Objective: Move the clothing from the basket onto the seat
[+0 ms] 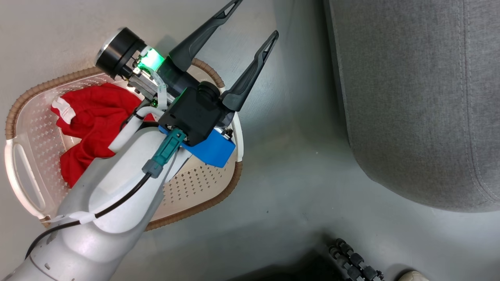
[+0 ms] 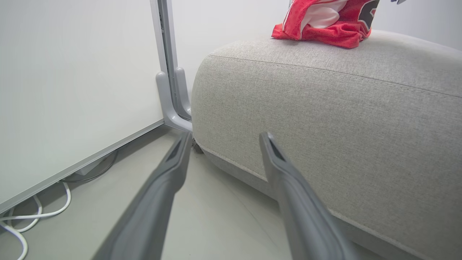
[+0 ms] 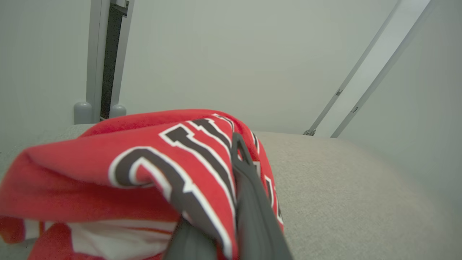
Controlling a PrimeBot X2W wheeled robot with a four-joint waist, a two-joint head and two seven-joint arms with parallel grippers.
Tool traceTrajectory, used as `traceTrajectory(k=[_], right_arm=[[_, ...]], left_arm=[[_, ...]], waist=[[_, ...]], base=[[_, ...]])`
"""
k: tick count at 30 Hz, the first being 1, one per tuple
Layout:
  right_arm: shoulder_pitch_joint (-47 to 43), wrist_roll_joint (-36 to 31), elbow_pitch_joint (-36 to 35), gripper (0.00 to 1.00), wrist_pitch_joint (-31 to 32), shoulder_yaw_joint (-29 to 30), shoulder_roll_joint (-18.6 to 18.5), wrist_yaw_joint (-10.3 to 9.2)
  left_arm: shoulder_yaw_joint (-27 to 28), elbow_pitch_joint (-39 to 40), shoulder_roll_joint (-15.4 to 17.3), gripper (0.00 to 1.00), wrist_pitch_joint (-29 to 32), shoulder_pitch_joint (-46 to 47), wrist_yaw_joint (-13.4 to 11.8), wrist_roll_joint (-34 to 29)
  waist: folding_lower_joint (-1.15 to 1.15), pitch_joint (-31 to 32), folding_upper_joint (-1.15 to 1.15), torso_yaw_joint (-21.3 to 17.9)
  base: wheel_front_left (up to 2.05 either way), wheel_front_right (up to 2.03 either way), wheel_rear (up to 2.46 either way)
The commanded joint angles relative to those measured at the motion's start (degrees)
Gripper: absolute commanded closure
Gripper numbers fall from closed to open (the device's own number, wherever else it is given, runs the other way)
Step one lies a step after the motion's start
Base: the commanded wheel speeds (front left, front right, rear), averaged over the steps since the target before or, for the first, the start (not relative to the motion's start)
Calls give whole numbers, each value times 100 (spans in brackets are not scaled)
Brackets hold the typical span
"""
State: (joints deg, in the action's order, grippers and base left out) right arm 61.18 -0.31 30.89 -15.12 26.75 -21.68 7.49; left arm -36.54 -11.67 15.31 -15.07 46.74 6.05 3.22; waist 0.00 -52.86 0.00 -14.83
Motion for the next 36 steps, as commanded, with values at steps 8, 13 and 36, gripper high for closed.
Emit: traceTrajectory(k=[8, 13, 36], right_arm=[[-281, -117, 487, 0, -4, 21, 390, 1], [-764, -168, 325, 0, -4, 39, 481, 1], [-3315, 593, -1649, 0, -5, -1467, 1100, 1]], left_arm=[[-27, -13, -1, 0, -16, -72, -59, 95], [-32, 27, -128, 0, -16, -188, -101, 179], [959, -15, -769, 0, -16, -1689, -283, 566]], waist=[[0, 268, 0, -11], [0, 629, 0, 80], [0, 2889, 0, 562]], base=[[0, 0, 0], [0, 0, 0], [0, 0, 0]])
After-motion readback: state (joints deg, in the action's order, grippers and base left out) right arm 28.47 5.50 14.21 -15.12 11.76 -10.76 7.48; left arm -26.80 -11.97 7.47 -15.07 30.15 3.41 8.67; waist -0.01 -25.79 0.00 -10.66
